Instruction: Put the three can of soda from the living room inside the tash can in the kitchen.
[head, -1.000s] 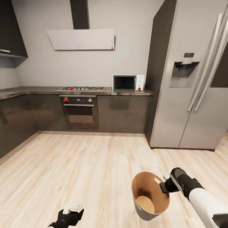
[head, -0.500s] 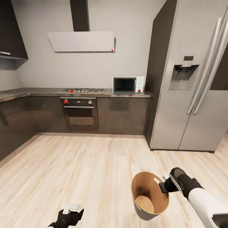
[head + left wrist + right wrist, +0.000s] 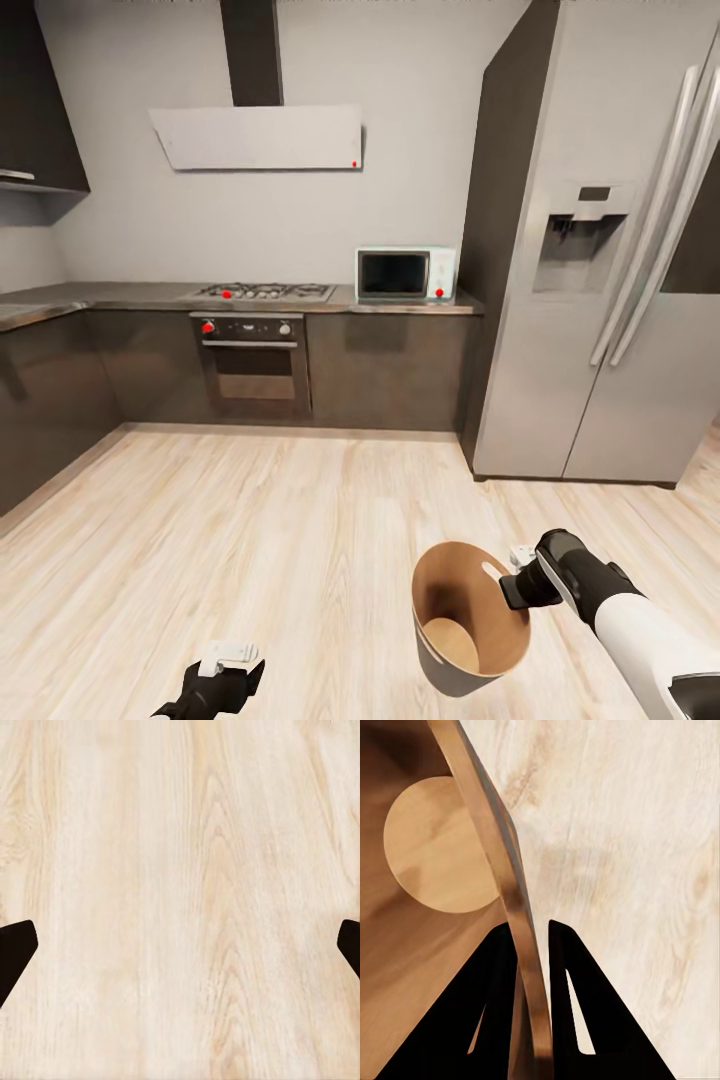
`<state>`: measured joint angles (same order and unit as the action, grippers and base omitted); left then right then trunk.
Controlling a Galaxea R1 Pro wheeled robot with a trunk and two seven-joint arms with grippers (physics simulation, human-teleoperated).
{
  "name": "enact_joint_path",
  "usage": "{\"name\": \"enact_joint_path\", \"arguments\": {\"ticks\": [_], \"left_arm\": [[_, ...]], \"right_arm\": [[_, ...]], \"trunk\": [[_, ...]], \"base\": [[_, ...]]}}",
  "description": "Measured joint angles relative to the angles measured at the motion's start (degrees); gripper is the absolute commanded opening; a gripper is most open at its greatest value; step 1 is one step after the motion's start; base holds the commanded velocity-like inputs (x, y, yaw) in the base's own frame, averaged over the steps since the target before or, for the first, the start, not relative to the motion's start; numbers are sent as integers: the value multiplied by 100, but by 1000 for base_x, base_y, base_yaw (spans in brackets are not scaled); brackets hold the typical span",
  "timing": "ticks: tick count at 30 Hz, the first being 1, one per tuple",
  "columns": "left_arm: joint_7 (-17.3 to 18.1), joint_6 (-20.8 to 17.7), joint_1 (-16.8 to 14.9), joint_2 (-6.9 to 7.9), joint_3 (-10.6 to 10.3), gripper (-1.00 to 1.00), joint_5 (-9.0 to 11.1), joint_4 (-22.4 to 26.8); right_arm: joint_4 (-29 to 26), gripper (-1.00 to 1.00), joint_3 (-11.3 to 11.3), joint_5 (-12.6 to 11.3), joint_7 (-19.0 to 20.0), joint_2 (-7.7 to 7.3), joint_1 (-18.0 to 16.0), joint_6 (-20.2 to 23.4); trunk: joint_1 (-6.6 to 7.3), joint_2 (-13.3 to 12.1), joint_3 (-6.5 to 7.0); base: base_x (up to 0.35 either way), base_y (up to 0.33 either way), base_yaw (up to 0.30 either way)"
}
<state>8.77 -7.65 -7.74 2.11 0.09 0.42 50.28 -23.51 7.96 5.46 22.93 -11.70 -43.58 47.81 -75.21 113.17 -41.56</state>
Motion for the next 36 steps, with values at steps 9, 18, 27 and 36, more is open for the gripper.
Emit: {"name": "enact_joint_path", "arguments": {"ticks": [9, 18, 27, 36], "left_arm": [[1, 0, 0, 0, 0, 100, 1, 0], [4, 24, 4, 2, -10, 100, 12, 16], [-5, 495, 9, 8, -26, 100, 3, 16], [6, 507, 9, 9, -32, 100, 11, 17]], "right_arm": [[13, -100, 36, 97, -77, -3, 0, 4], [-4, -100, 32, 39, -41, 71, 1, 10], [-20, -100, 36, 118, -52, 189, 1, -9], [-21, -100, 31, 79, -42, 193, 3, -11]], "trunk": [[198, -361, 162], [352, -643, 288], [352, -643, 288], [352, -643, 287]], "base": [[0, 0, 0], [2, 0, 0], [-167, -106, 0], [-256, -122, 0]]}}
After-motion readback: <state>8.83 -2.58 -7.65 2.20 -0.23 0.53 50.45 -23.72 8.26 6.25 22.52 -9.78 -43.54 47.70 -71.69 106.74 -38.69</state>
